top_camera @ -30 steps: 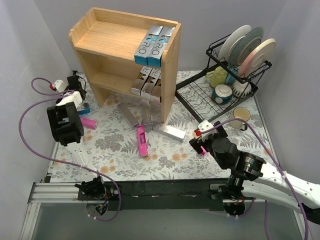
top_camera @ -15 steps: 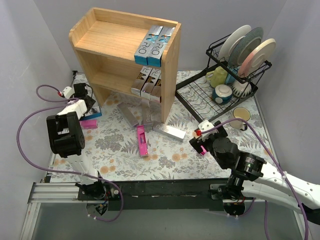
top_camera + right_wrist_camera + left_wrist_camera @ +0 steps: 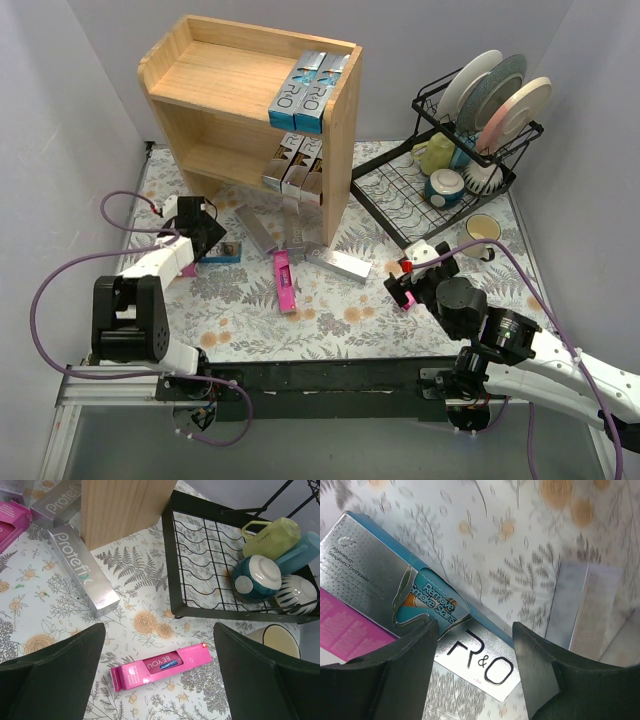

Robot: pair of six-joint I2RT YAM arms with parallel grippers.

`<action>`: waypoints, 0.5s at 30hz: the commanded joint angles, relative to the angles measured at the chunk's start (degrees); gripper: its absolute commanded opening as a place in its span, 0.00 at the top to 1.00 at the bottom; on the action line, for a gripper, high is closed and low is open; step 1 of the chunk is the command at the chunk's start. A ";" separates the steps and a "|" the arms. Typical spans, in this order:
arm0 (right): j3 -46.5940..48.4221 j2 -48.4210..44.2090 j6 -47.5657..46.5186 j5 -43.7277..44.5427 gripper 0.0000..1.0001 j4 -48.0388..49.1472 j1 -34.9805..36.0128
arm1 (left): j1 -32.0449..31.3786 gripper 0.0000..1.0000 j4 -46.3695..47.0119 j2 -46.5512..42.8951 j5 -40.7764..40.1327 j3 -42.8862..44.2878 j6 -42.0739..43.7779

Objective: Place and organize the toothpastes onto the shelf
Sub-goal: Adjust the toothpaste at the center of the board.

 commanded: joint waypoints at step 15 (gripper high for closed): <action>0.69 0.35 1.08 -0.50 0.03 1.81 -0.27 | -5.90 0.15 -25.76 -15.29 -11.31 -2.09 -24.90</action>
